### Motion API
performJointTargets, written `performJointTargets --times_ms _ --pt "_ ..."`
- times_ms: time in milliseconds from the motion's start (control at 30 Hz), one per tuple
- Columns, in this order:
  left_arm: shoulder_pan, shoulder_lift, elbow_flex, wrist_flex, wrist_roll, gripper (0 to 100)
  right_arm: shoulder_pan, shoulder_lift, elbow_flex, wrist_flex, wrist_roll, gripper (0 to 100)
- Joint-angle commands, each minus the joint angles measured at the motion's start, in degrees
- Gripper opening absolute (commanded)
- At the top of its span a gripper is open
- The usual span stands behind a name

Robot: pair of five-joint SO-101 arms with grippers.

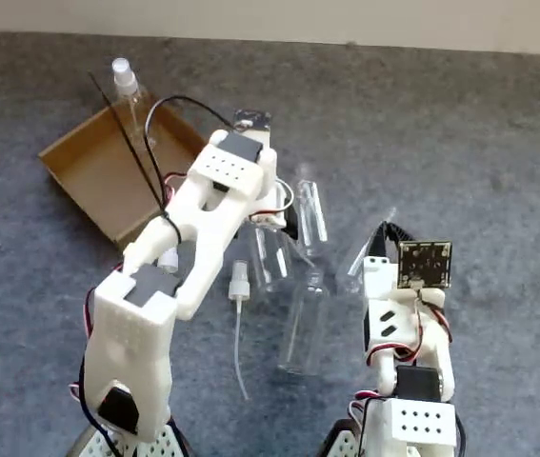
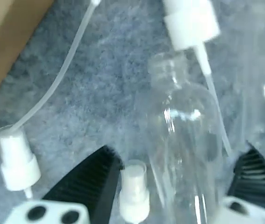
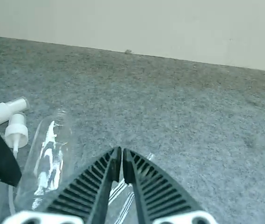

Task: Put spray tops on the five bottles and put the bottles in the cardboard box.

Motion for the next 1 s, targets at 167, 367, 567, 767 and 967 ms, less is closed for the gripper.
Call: performJointTargets --times_ms 167,367,567,767,967 --pt "-0.4 2.07 -4.88 -0.53 7.03 33 0.66 -0.66 7.25 -1.63 0.62 0.5" --pt "-0.4 2.42 -4.79 -0.53 11.6 33 0.66 -0.66 7.25 -1.63 0.62 0.5" --pt "-0.4 2.42 -4.7 -0.44 13.36 29 0.66 -0.66 7.25 -1.63 0.62 0.5" --pt "-0.04 2.42 -4.7 -0.44 13.01 16 0.66 -0.66 7.25 -1.63 0.62 0.5" --pt "0.04 2.42 -4.79 -0.44 12.92 16 0.66 -0.66 7.25 -1.63 0.62 0.5"
